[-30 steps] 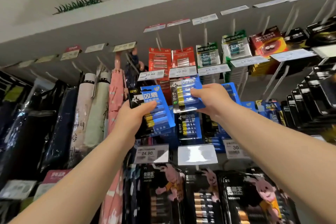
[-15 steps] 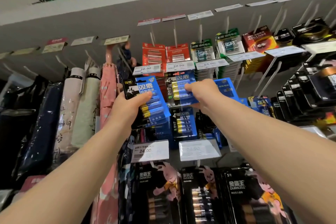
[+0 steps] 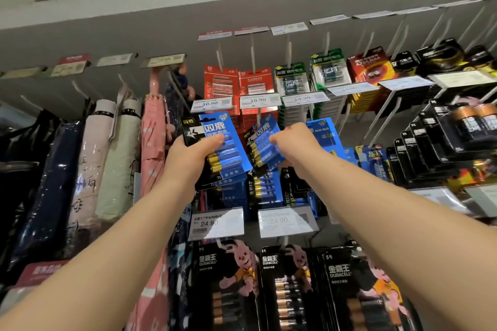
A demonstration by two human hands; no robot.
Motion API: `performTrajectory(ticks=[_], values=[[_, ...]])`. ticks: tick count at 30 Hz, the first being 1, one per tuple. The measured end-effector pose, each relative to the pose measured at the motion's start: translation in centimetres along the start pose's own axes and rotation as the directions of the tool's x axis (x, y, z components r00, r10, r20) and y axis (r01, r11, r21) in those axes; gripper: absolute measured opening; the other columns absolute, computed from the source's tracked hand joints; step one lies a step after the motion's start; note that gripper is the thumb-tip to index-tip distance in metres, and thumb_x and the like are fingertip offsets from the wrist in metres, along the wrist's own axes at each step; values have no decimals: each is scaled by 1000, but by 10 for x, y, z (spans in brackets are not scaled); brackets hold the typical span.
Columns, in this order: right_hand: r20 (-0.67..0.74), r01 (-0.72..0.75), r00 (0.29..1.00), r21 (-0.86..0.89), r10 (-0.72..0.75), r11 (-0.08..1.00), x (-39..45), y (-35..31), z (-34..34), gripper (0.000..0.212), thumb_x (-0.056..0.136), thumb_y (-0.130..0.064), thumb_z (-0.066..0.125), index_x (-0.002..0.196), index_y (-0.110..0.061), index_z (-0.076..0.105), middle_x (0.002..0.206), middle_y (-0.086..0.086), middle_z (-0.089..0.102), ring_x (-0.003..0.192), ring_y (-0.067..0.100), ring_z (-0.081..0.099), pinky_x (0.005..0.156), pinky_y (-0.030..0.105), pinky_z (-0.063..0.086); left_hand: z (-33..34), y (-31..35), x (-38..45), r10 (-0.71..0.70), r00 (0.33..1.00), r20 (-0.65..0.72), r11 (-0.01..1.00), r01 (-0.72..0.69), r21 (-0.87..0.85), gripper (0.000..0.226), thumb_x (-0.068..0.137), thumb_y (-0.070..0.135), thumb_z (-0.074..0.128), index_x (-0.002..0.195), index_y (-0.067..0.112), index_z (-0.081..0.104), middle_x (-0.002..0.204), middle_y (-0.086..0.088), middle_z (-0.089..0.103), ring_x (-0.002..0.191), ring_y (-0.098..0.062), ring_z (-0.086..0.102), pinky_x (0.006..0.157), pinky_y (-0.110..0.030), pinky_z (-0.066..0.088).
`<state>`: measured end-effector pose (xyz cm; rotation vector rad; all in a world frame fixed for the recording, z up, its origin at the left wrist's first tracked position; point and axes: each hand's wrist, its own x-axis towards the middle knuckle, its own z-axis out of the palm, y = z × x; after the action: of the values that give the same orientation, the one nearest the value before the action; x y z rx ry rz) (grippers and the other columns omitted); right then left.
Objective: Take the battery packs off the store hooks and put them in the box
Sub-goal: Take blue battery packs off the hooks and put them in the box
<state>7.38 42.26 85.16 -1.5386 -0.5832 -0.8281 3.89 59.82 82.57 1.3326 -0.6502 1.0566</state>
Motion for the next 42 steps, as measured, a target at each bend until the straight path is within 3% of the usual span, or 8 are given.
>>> performTrajectory(ticks=[3,7,16,24,30,35,39,42], values=[[-18,137,990,-42,-138,990,-11,0,-8,19,93,-14,54,79,-15,42,69,-1,39,48,6,36,44,20,29,5,-3,-3,-30,1000,-3,1000,30,-5,17,87,19,72,103,22,67,99,-3,75,82,-22,74,65,-32,57],[121,216,969,23,-217,976,-35,-2,-12,31,92,-32,63,115,-13,57,102,-4,57,88,12,56,71,27,45,13,-1,-6,-25,999,20,1000,25,0,24,87,20,72,111,18,68,102,-5,76,88,-24,74,67,-33,57],[300,37,951,108,-69,993,-52,-9,-3,31,92,-28,65,116,-10,57,120,5,57,75,17,65,64,27,59,20,8,-11,-34,999,26,998,33,52,13,87,39,71,96,31,64,99,7,72,91,-13,68,77,-30,50],[265,-105,963,175,56,979,-47,-13,13,14,95,-18,61,94,-4,57,87,3,55,59,18,62,69,32,61,6,6,-8,-115,990,87,983,101,155,32,79,51,75,100,27,65,103,4,72,94,-14,66,91,-36,46],[138,-214,975,363,174,907,-35,-9,12,46,100,-18,52,140,-1,38,139,18,47,59,20,66,45,24,55,-4,-5,-8,-126,989,72,971,109,211,11,89,31,70,91,20,68,73,6,75,73,-15,71,68,-32,54],[91,-223,975,386,204,895,-29,-5,-2,30,100,-14,52,125,0,49,135,17,48,68,22,62,46,25,57,-16,-2,-2,-93,996,-11,982,94,162,11,89,29,71,87,20,66,81,1,74,74,-18,69,73,-34,54],[65,-240,970,393,234,888,-23,-3,-2,17,97,-11,56,110,0,52,140,14,49,92,28,66,75,35,60,-15,0,1,-48,999,-20,986,51,156,11,90,30,70,84,23,65,72,6,74,68,-13,69,68,-31,53],[47,-203,979,371,200,906,-19,0,3,22,98,-14,56,114,1,52,133,17,49,73,23,61,54,29,59,-13,-2,1,-39,999,-21,986,42,159,10,91,31,69,86,23,65,78,5,73,77,-17,69,69,-31,52]])
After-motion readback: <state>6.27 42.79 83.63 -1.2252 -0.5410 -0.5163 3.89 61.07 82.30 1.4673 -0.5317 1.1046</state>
